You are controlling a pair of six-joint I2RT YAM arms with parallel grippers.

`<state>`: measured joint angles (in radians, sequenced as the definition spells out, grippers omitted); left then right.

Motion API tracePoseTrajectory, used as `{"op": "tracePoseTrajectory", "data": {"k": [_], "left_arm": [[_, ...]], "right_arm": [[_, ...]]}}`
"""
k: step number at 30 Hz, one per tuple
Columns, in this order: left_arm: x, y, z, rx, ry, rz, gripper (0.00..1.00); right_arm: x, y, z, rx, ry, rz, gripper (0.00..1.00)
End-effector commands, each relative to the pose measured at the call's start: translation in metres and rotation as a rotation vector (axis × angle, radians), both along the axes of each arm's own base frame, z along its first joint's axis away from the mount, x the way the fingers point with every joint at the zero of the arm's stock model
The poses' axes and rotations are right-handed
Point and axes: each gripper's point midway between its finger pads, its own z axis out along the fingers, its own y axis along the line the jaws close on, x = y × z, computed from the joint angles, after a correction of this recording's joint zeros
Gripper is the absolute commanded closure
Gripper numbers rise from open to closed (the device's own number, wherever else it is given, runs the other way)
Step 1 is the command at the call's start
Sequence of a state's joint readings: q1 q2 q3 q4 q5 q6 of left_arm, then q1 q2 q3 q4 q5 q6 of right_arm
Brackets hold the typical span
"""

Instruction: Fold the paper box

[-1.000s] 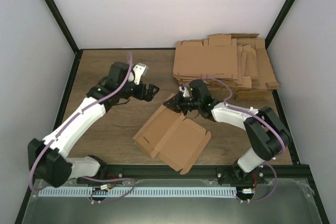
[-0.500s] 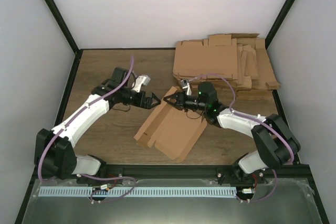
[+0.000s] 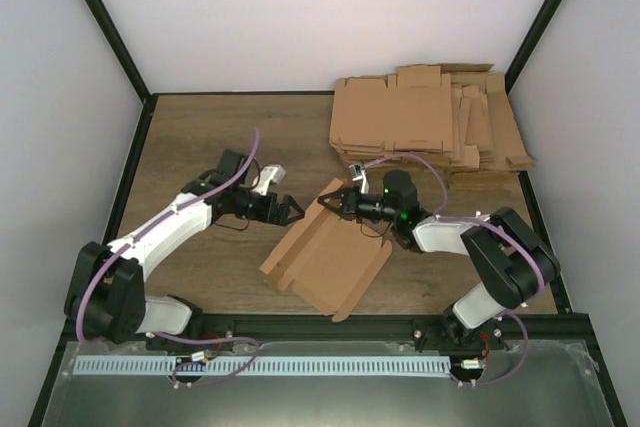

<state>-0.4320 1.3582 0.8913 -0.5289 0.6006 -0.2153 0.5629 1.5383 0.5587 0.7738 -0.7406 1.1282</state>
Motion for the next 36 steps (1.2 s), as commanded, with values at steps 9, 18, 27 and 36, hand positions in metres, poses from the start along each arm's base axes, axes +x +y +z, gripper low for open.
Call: {"op": "tracePoseTrajectory", "data": {"k": [9,18,27,36], "left_arm": [[-0.014,-0.014,-0.011,0.018,-0.04,-0.037,0.07],[-0.019,-0.012,-0.027,0.051,-0.004,-0.035,0.25],[-0.025,-0.023,-0.032,0.158,-0.032,-0.053,0.38],[-0.023,-0.023,-0.036,0.19,-0.042,-0.063,0.38]], "right_arm": [[0.001,-0.003,-0.018,-0.012,-0.096,0.013,0.99],[0.003,-0.006,-0.038,-0.068,-0.083,-0.006,0.98],[0.004,-0.008,-0.053,-0.114,-0.067,-0.013,0.93],[-0.001,-0.014,-0.051,-0.166,-0.099,-0.011,0.85]]}}
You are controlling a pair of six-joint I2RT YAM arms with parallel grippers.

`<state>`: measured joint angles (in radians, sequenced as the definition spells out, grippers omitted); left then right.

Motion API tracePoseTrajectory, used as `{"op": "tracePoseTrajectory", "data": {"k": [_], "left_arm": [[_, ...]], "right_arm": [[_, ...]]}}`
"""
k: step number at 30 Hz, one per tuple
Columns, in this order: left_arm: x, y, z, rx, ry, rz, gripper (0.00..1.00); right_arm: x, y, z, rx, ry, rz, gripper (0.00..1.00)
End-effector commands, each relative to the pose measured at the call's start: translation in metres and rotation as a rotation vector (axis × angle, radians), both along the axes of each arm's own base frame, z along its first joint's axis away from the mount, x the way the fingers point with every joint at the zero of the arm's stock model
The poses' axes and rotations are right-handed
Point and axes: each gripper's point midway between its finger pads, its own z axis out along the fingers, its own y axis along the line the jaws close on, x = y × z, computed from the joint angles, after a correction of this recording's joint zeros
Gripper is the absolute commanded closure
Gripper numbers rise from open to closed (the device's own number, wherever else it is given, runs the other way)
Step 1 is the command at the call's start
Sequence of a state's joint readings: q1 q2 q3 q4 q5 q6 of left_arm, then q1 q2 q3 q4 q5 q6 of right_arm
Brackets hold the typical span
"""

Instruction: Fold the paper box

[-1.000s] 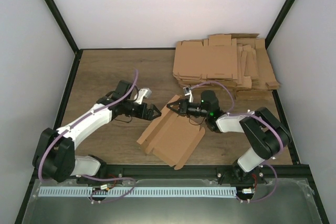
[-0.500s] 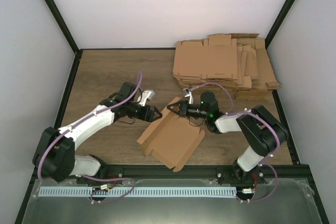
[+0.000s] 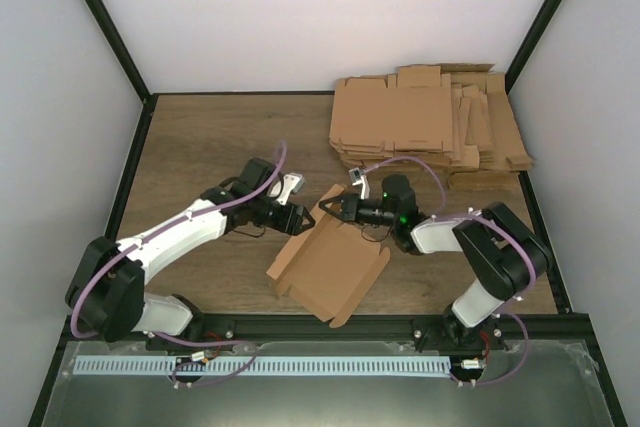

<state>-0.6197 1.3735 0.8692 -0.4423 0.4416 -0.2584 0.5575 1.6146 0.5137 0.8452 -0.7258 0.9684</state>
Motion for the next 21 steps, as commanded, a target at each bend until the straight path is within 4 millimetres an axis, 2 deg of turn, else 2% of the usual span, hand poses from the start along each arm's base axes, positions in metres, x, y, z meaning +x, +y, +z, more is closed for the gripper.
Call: {"op": "tracePoseTrajectory", "data": {"k": [1,3,6,10,13,16,21], "left_arm": [[-0.004,0.012,-0.023,0.115,0.03,0.008,0.38],[-0.005,0.013,-0.025,0.127,0.031,0.006,0.39],[-0.005,0.013,-0.027,0.135,0.028,0.002,0.39],[-0.006,0.012,-0.028,0.14,0.025,-0.003,0.39],[-0.008,0.012,-0.029,0.145,0.026,-0.005,0.39],[-0.008,0.012,-0.03,0.146,0.027,-0.007,0.39],[-0.007,0.01,-0.027,0.136,0.026,-0.005,0.38]], "right_arm": [[-0.002,-0.011,-0.018,-0.105,0.002,-0.029,0.84],[-0.003,-0.015,-0.019,-0.134,-0.008,-0.037,0.82],[-0.003,-0.02,-0.019,-0.177,-0.028,-0.053,0.69],[-0.001,-0.027,-0.018,-0.224,-0.065,-0.08,0.61],[0.005,-0.031,-0.013,-0.266,-0.096,-0.109,0.55],[0.014,-0.037,-0.005,-0.32,-0.129,-0.147,0.43],[0.025,-0.051,0.015,-0.372,-0.2,-0.209,0.41]]}}
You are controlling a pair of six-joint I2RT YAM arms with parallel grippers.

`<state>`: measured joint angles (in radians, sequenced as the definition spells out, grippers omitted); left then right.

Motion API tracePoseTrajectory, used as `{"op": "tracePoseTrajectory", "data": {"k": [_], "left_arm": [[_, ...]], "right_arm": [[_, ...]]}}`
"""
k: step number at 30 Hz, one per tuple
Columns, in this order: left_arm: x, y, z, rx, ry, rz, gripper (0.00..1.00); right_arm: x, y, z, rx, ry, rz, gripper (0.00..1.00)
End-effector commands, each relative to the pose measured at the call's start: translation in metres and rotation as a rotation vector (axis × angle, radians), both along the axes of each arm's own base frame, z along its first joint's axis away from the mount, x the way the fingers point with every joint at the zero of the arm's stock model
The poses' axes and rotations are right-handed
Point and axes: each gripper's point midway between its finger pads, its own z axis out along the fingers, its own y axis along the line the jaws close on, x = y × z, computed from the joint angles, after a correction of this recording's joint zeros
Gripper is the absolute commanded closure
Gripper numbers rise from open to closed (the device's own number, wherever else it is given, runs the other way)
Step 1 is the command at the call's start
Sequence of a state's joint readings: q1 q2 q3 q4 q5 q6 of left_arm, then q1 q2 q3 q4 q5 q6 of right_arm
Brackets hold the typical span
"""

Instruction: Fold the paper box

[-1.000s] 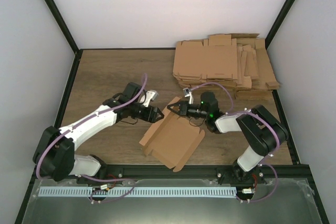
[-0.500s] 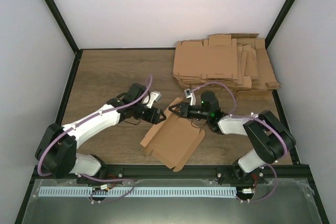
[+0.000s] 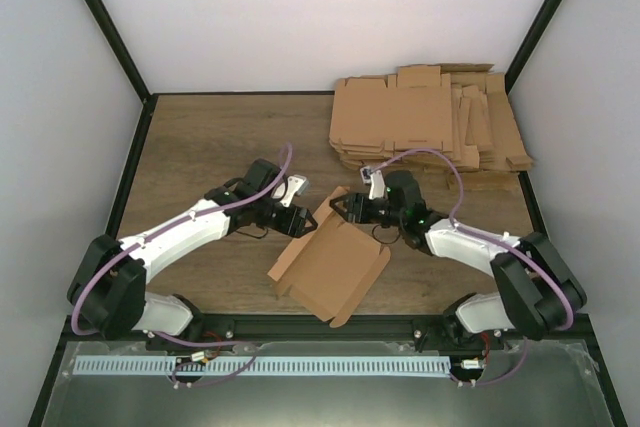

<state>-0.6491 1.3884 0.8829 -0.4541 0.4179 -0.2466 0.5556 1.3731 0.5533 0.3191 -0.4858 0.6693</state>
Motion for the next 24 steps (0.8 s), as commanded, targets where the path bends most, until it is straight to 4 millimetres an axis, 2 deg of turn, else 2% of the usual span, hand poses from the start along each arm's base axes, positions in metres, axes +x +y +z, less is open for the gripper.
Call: {"op": "tracePoseTrajectory", "data": {"k": [1,4,7,11,17,24], "left_arm": [[-0.004,0.015,-0.024,0.108,0.032,0.02,0.38],[-0.004,0.014,-0.023,0.104,0.03,0.019,0.38],[-0.004,0.013,-0.02,0.098,0.024,0.017,0.37],[-0.005,0.012,-0.015,0.085,0.016,0.012,0.36],[-0.005,0.011,-0.013,0.079,0.014,0.012,0.36],[-0.005,0.006,-0.003,0.04,0.0,0.003,0.33]], "right_arm": [[0.021,-0.015,0.028,-0.072,-0.106,-0.065,0.41],[0.026,-0.014,0.037,-0.097,-0.126,-0.054,0.45],[0.035,-0.016,0.037,-0.153,-0.119,-0.075,0.51],[0.044,-0.019,0.036,-0.223,-0.092,-0.091,0.65],[0.045,-0.021,0.034,-0.26,-0.071,-0.088,0.82],[0.033,-0.015,0.03,-0.253,-0.046,-0.014,0.84]]}}
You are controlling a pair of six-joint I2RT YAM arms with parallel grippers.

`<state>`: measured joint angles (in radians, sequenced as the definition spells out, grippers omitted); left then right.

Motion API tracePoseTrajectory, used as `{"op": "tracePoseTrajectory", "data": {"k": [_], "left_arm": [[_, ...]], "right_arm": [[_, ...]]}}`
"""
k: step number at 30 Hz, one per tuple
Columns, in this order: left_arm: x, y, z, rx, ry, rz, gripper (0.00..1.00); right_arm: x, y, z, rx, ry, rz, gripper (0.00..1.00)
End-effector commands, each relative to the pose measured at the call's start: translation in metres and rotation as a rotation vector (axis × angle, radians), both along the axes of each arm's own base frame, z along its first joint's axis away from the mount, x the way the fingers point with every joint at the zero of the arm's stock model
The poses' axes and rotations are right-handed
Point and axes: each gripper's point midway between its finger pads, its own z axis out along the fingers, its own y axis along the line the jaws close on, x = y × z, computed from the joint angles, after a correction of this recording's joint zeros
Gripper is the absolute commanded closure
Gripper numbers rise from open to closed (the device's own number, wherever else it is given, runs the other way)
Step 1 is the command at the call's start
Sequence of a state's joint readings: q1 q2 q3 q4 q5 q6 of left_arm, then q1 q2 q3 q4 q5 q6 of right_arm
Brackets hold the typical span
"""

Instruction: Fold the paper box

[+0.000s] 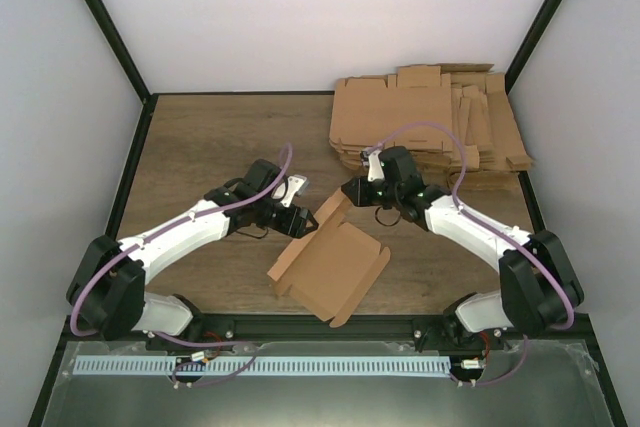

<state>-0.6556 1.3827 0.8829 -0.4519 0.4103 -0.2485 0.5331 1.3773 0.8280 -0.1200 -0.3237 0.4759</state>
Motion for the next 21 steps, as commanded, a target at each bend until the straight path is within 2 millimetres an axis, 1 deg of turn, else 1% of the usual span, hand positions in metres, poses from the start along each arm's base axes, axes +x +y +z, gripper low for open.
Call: {"op": "tracePoseTrajectory", "data": {"k": [1,7,13,21], "left_arm": [[-0.004,0.006,-0.004,0.034,0.009,0.004,0.33],[-0.005,0.003,-0.005,0.016,0.016,0.0,0.33],[-0.008,0.001,-0.002,-0.015,-0.002,-0.015,0.32],[-0.007,0.0,-0.008,-0.006,0.012,-0.014,0.33]], "right_arm": [[-0.003,0.005,0.006,-0.003,0.01,0.054,0.85],[-0.003,0.006,-0.008,-0.038,0.058,0.068,0.88],[-0.013,0.006,-0.015,-0.049,0.105,0.098,0.88],[-0.02,0.006,-0.016,-0.051,0.125,0.122,0.88]]}}
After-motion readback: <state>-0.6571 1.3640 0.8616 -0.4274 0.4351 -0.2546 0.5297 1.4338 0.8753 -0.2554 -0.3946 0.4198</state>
